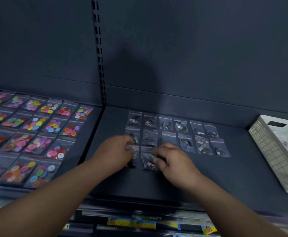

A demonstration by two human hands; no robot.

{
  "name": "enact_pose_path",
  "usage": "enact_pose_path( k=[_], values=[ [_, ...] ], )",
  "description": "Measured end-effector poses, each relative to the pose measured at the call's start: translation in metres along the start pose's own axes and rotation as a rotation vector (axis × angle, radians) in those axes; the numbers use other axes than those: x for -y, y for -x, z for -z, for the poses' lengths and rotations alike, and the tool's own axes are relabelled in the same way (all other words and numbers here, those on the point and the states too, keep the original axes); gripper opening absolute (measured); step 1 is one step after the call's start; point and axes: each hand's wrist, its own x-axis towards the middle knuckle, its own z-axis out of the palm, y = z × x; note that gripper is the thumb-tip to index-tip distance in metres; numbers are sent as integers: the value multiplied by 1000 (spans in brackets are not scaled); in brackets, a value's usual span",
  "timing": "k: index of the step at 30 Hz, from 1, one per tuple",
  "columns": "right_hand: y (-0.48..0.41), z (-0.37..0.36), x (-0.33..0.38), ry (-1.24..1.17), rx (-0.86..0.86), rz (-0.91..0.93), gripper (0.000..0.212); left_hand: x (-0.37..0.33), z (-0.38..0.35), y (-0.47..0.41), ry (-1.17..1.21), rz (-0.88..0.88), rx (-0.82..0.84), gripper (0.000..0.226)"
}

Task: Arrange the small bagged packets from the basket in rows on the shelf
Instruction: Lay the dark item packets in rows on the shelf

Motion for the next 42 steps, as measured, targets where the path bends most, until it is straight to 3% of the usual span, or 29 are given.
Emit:
enact_pose_path(
  k=[4, 7, 12, 18, 22, 26, 33, 39, 42],
  values=[
    [-8, 13, 13, -461, -131, -187, 7, -21, 9, -3, 581, 181, 49, 16],
    [-10, 27, 26, -869, -81, -324, 9, -38, 12, -1, 908, 202, 162, 20],
    [-5, 38, 29, -1106, 84, -354, 19, -53, 12, -1, 937, 171, 197, 15],
    [3, 40, 21, -1203, -2, -450, 21, -63, 4, -4, 982, 228, 217, 15],
    [9, 43, 12, -1336, -12, -537, 20, -67, -4, -5, 966, 236, 334, 22],
    [13, 46, 2, -1313, 1, -613, 20, -72, -8, -5, 946, 161, 428, 32],
    [17, 49, -11, -1169, -26, -591, 20, -79, -22, -11, 708, 105, 384, 30],
    [18, 29, -26, -702, -19, -562, 25, -60, -22, -11, 163, -72, 58, 18],
    [22, 27, -29, -262, -83, -489, 34, -47, -22, -7, -41, -213, -3, 9]
  ],
)
